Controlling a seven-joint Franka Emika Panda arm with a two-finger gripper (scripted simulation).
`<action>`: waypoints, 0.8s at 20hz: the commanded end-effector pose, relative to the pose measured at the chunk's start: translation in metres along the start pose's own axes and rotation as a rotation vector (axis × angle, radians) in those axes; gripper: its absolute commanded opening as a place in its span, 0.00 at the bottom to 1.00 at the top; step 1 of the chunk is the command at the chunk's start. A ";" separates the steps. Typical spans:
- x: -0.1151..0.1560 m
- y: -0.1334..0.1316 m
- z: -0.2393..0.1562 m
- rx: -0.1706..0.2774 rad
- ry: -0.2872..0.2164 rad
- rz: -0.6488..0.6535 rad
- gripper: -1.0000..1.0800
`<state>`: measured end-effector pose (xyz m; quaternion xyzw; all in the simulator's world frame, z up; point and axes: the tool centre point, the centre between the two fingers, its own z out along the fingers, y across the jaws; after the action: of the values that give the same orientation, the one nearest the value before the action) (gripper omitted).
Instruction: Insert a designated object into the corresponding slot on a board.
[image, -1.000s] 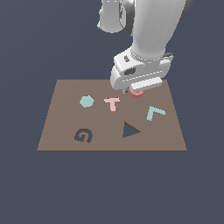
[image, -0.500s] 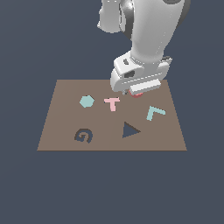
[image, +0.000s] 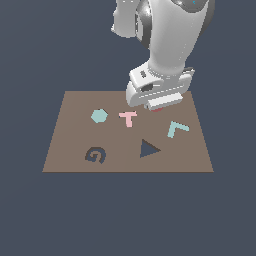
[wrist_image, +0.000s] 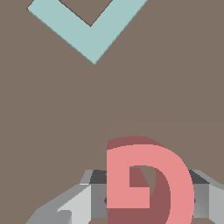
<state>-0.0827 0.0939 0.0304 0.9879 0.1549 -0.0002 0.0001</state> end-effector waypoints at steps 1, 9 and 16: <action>0.000 0.000 0.001 0.000 0.000 0.000 0.00; 0.001 0.000 0.000 0.000 0.000 0.007 0.00; 0.012 0.000 0.000 0.000 0.000 0.077 0.00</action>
<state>-0.0746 0.0962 0.0306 0.9920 0.1261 -0.0003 0.0002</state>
